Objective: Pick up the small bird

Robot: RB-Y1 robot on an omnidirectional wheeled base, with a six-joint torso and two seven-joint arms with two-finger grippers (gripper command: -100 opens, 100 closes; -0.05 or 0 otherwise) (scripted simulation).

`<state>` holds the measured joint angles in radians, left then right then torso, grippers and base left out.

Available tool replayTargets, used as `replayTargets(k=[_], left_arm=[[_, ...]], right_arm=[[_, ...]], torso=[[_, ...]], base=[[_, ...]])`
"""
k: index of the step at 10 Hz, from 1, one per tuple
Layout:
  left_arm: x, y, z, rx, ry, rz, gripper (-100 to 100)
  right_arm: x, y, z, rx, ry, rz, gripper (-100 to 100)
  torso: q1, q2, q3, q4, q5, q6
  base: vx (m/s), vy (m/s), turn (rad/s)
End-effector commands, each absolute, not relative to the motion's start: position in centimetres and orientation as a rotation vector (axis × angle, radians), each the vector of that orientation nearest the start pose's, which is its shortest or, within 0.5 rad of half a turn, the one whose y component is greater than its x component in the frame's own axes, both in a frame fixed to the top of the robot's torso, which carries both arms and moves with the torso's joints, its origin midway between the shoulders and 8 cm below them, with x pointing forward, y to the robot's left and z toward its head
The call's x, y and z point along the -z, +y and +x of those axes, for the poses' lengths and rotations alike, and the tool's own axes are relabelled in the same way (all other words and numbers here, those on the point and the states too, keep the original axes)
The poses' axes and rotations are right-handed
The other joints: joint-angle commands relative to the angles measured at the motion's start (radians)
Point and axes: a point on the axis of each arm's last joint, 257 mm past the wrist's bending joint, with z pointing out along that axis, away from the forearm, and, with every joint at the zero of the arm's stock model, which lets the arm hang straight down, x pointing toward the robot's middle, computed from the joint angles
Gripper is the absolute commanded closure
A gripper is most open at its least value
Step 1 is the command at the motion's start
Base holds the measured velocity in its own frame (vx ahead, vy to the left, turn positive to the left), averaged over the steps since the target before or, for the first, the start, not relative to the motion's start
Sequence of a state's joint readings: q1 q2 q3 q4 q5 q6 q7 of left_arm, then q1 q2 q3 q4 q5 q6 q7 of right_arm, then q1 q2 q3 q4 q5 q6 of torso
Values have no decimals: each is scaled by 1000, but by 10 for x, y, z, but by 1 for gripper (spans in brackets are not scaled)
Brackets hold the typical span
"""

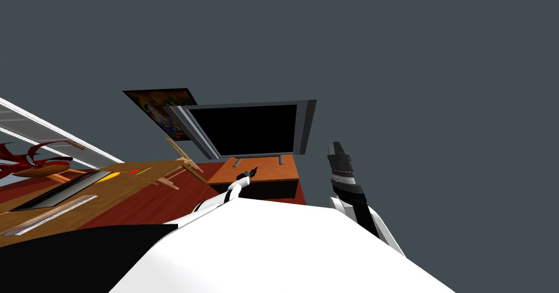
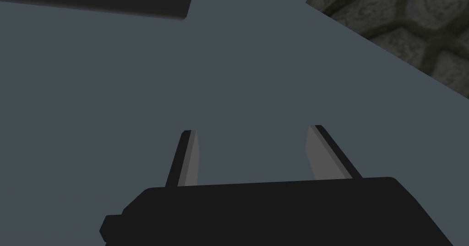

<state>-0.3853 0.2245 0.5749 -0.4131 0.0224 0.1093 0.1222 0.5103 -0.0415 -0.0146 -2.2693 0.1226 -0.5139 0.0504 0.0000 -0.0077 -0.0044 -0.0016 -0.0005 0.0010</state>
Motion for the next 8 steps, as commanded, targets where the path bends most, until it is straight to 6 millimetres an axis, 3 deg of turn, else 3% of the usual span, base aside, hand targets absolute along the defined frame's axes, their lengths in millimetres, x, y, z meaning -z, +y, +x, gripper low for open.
replayTargets(k=[1, 2, 3, 4, 8], left_arm=[[543, 442, 432, 553, 1136, -2225, -100], [543, 443, 433, 553, 1135, -2222, -100], [543, 443, 433, 554, 1135, -2223, 0], [545, 445, 427, 555, 1133, -2221, -100], [550, 450, 416, 557, 1129, -2219, -100]], right_arm=[[-17, -266, 345, -1161, 733, 531, 0], [-17, -266, 345, -1161, 733, 531, 0], [-17, -266, 345, -1161, 733, 531, 0], [-17, -266, 345, -1161, 733, 531, 0], [-17, -266, 345, -1161, 733, 531, 0]], torso=[[0, 0, 0, 0, 0, 0], [1, 0, 0, 0, 0, 0], [2, 2, 1, 0, 0, 0], [2, 4, 2, 1, 0, 0], [2, 2, 1, 0, 0, 0]], base=[[71, -11, -8], [27, -1, -2], [6, -1, 0], [32, 0, -7], [52, 0, -4]])
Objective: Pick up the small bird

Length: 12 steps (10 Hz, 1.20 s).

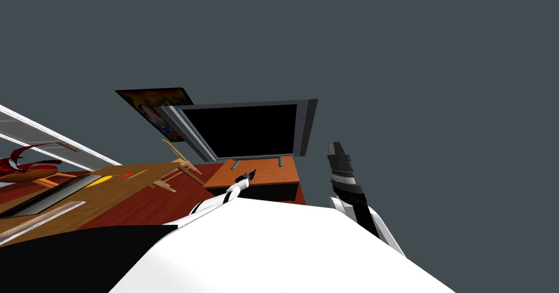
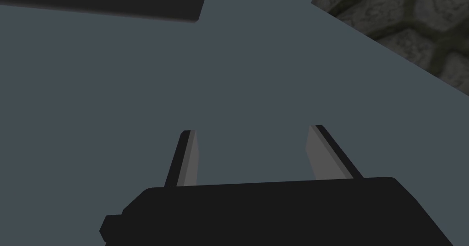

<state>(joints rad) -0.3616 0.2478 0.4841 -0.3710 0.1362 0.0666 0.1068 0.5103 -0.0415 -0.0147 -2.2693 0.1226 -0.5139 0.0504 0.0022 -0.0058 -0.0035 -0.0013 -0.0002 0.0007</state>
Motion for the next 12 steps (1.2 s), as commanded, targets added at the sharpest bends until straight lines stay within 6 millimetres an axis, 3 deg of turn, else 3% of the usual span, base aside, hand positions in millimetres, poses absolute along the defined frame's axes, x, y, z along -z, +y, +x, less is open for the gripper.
replayTargets(k=[1, 5, 6, 10, 11, 12], left_arm=[[550, 450, 416, 557, 1129, -2219, -100], [556, 453, 405, 556, 1127, -2221, -100], [556, 453, 405, 557, 1127, -2220, 100], [556, 453, 404, 556, 1126, -2222, 100], [557, 453, 404, 556, 1127, -2222, 0], [553, 452, 410, 557, 1127, -2219, 100]], right_arm=[[-17, -266, 345, -1161, 733, 531, 0], [-17, -266, 345, -1161, 733, 531, 0], [-17, -266, 345, -1161, 733, 531, 0], [-17, -266, 345, -1161, 733, 531, 0], [-17, -266, 345, -1161, 733, 531, 0], [-17, -266, 345, -1161, 733, 531, 0]], torso=[[0, 0, 0, 0, 0, 0], [0, 0, 0, 0, 0, 0], [0, 1, 1, 0, 0, 0], [0, 3, 2, 1, -1, 0], [-1, 3, 2, 1, -1, 0], [-1, 3, 2, 1, -1, 0]], base=[[26, 0, -1], [37, 0, -4], [0, 0, 0], [0, 0, 0], [0, 0, 0], [-29, -2, 7]])
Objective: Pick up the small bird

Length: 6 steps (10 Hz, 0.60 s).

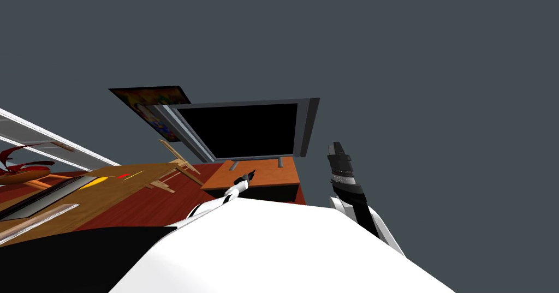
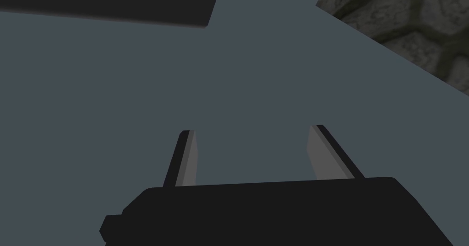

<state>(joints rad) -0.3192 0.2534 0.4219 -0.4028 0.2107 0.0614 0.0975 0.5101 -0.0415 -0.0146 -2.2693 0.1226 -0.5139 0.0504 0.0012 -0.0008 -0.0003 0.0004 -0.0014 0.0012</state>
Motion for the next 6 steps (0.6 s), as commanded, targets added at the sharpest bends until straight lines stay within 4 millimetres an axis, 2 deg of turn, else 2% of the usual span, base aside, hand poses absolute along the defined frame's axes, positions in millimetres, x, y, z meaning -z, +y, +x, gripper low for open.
replayTargets(k=[1, 6], left_arm=[[552, 451, 413, 557, 1128, -2219, 100], [545, 445, 427, 555, 1133, -2221, 100]], right_arm=[[-17, -266, 345, -1161, 732, 531, 0], [-17, -266, 345, -1161, 732, 531, 0]], torso=[[0, 0, 0, 0, 0, 0], [0, 3, 2, 1, 0, 0]], base=[[-56, 1, 3], [-48, 1, 4]])
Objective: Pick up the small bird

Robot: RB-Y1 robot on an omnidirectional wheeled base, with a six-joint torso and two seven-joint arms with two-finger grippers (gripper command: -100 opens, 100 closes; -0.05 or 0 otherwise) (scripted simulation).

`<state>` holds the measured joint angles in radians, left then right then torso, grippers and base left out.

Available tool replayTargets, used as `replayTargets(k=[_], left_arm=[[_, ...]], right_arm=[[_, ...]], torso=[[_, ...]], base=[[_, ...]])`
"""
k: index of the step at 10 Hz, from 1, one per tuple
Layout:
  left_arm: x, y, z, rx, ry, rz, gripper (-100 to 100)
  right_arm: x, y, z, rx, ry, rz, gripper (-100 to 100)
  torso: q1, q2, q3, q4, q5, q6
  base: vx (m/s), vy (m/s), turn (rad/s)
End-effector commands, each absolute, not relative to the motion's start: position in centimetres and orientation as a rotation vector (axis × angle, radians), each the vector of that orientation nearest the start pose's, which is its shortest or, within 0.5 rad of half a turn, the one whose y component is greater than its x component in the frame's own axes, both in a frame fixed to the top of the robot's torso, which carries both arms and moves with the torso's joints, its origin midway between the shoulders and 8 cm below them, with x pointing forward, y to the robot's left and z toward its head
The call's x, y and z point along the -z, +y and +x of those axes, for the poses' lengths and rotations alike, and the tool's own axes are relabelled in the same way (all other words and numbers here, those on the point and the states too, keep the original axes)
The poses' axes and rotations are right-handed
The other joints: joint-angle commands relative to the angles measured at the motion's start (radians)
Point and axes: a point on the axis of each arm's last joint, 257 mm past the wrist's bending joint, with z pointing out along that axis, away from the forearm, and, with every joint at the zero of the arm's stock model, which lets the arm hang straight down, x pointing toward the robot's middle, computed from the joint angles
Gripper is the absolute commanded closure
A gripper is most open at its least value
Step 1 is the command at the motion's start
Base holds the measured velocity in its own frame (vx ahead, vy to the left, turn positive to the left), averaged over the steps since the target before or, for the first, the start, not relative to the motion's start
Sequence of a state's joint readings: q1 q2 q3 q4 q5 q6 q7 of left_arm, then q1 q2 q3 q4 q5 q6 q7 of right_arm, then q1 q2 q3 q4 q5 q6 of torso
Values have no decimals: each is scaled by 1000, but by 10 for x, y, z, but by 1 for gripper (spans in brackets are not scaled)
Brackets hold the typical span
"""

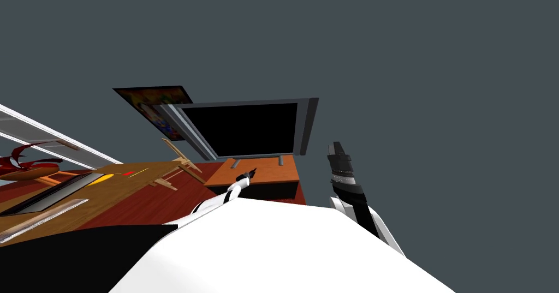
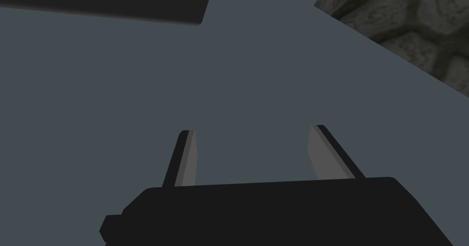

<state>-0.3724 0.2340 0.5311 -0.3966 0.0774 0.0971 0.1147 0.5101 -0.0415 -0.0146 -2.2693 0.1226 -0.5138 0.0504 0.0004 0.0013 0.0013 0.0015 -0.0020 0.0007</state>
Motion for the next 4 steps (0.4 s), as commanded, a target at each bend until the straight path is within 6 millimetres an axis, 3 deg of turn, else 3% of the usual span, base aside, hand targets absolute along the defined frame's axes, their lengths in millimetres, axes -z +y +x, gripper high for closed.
replayTargets(k=[1, 3, 4], left_arm=[[544, 444, 430, 554, 1134, -2222, 100], [544, 444, 431, 555, 1134, -2221, 100], [544, 444, 431, 554, 1135, -2223, 0]], right_arm=[[-17, -266, 345, -1161, 732, 531, 0], [-17, -266, 345, -1161, 732, 531, 0], [-17, -266, 345, -1161, 733, 531, 0]], torso=[[0, 0, 0, 0, 0, 0], [0, 0, 0, 0, 0, 0], [0, -1, 0, 0, 0, 0]], base=[[-30, -8, 6], [-26, -1, 0], [0, 0, 0]])
